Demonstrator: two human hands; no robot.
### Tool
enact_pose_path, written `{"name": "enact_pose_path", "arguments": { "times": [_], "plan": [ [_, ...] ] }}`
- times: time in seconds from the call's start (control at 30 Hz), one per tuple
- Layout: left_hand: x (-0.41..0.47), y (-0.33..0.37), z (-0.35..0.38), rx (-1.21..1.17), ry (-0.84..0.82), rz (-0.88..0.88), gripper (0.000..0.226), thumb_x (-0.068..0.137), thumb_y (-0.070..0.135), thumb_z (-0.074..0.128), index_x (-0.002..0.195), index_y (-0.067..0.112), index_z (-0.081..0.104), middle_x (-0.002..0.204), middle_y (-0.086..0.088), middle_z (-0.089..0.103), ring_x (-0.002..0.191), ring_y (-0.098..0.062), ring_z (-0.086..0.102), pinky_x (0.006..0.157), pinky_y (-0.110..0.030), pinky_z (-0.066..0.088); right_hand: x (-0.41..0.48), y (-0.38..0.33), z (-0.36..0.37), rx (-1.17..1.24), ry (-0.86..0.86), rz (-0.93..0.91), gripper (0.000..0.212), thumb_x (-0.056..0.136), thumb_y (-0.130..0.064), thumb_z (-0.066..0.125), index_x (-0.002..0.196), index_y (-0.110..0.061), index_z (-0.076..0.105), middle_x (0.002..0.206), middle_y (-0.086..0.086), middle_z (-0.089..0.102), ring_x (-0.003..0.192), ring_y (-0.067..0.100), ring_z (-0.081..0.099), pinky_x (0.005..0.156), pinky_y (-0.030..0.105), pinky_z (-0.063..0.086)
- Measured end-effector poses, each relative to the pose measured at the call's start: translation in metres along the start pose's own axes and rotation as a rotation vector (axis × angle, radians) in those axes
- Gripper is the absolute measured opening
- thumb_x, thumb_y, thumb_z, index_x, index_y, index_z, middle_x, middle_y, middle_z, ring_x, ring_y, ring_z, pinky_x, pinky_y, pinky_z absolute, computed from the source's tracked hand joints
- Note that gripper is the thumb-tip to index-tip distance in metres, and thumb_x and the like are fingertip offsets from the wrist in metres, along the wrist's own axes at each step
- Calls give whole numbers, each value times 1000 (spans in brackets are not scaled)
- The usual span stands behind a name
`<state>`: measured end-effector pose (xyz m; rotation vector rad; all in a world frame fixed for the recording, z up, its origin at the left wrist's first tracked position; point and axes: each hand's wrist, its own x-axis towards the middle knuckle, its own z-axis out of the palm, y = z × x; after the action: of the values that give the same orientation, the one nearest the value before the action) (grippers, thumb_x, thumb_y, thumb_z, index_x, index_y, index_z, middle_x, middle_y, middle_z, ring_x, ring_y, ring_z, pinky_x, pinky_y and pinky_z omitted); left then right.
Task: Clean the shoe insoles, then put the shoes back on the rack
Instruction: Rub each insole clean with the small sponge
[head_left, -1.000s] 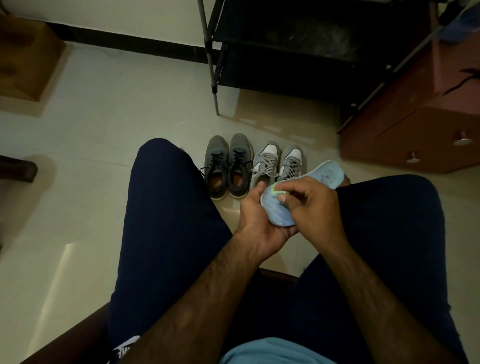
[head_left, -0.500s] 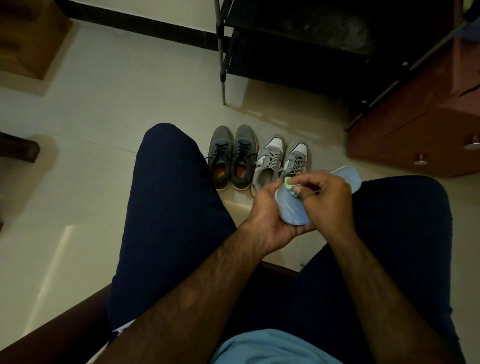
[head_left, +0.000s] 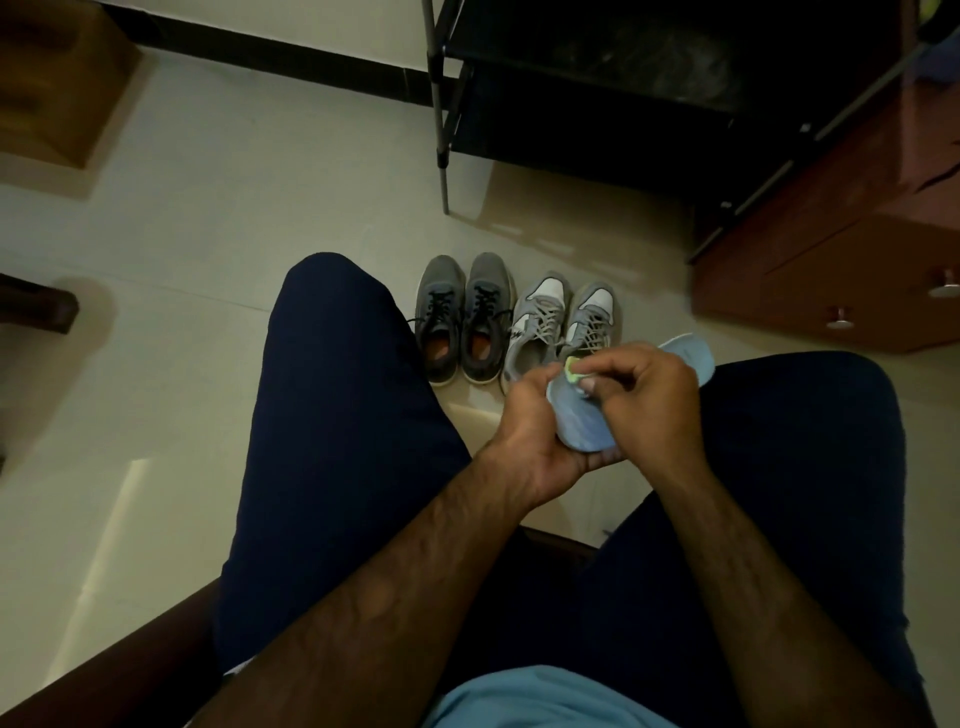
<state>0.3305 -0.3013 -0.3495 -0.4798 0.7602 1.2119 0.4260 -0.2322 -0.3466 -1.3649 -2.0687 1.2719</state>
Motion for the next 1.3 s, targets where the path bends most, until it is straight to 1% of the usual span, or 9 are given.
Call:
{"name": "enact_pose_path", "arguments": {
  "times": [0.17, 0.3, 0.47, 0.63, 0.73, 0.9, 1.03, 1.1, 1.3],
  "plan": [
    [-1, 3, -2, 27, 10, 28, 47, 74, 32, 50, 107, 7, 71, 104, -15, 74, 95, -29, 69, 89, -45, 52, -12, -13, 4, 68, -168, -52, 27, 81, 9, 78, 87, -17, 82, 94, -5, 75, 91, 7, 72, 89, 26, 58],
    [-2, 3, 2, 29, 32, 7, 39, 89, 31, 47, 98, 4, 72, 91, -16, 76, 74, -29, 75, 86, -48, 51, 0, -4, 4, -4, -33, 66, 28, 83, 1, 79, 85, -26, 81, 91, -10, 74, 87, 7, 72, 89, 35, 60],
    [5, 8, -8, 51, 99, 61, 51, 98, 41, 36, 116, 8, 71, 110, -16, 75, 101, -31, 68, 99, -48, 49, -8, -18, 4, 215, -224, 95, 31, 81, 8, 79, 85, -23, 81, 91, -8, 79, 89, 5, 74, 86, 22, 59],
    [5, 5, -6, 61, 131, 39, 48, 95, 37, 40, 117, 7, 71, 109, -16, 76, 101, -31, 69, 90, -46, 54, -3, -14, 10, 79, -112, 164, 26, 84, 0, 80, 84, -27, 81, 90, -10, 76, 87, 4, 73, 87, 28, 60],
    [6, 8, -9, 71, 115, 61, 54, 96, 39, 36, 123, 7, 69, 121, -16, 73, 114, -33, 67, 106, -49, 47, -7, -20, 5, 219, -251, 148, 26, 82, 4, 81, 88, -22, 82, 92, -4, 79, 91, 6, 75, 89, 26, 59],
    [0, 5, -2, 86, 84, 63, 44, 80, 32, 51, 108, 6, 72, 105, -17, 76, 98, -31, 69, 95, -49, 52, 2, -15, 7, 156, -116, 251, 25, 82, -3, 83, 83, -28, 80, 84, -7, 78, 83, 6, 74, 89, 35, 62],
    [3, 11, -6, 99, 82, 76, 47, 96, 35, 38, 118, 7, 69, 126, -19, 71, 115, -34, 66, 104, -51, 49, -4, -23, 3, 322, -276, 251, 27, 80, 4, 82, 87, -21, 81, 89, -2, 80, 89, 11, 76, 92, 35, 61],
    [4, 8, -6, 95, 83, 53, 47, 96, 37, 42, 116, 5, 70, 120, -20, 73, 113, -35, 66, 108, -54, 46, 2, -18, 3, 274, -182, 272, 25, 80, -1, 84, 84, -25, 81, 86, -2, 80, 86, 10, 76, 92, 38, 61],
    [6, 9, -8, 101, 44, 73, 49, 96, 36, 38, 121, 6, 68, 131, -22, 67, 124, -35, 62, 110, -55, 45, -3, -24, 0, 340, -303, 289, 22, 82, 3, 82, 87, -19, 80, 86, 0, 80, 76, 11, 75, 76, 28, 62]
  ]
}}
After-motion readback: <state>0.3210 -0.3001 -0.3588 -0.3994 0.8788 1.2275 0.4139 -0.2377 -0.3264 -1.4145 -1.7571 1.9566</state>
